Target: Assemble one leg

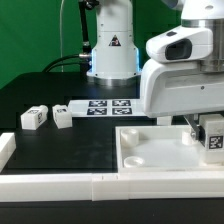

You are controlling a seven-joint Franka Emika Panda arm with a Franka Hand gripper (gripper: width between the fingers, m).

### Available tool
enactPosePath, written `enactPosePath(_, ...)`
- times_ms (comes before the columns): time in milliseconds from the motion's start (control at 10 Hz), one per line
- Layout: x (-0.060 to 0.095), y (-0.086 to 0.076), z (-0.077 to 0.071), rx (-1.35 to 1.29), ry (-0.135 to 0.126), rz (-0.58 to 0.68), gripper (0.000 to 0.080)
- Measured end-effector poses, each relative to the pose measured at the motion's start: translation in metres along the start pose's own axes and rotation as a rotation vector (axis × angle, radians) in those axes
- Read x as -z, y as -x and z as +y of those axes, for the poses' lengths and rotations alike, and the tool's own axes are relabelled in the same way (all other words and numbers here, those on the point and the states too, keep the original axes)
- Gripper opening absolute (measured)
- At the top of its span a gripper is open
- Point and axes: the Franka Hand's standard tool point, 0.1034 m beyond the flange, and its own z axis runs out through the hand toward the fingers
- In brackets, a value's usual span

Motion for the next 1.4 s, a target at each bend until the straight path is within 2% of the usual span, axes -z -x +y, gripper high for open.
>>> enactPosePath(500, -0.001, 0.001, 0.0, -0.785, 0.02, 0.017, 0.029)
enactPosePath(900, -0.002, 0.001, 0.0, -1.092, -0.005, -0.001, 0.029)
enactPosePath(1000, -0.002, 0.001, 0.0, -1.027, -0.006, -0.002, 0.0392)
enactPosePath(1100, -0.002, 0.001, -0.001, -1.027, -0.006, -0.002, 0.0542)
enactPosePath(1200, -0.001, 0.001, -0.004, -0.936, -0.009, -0.001, 0.0616)
enactPosePath(1400, 0.002, 0.003, -0.011, -0.684, -0.017, -0.002, 0.064)
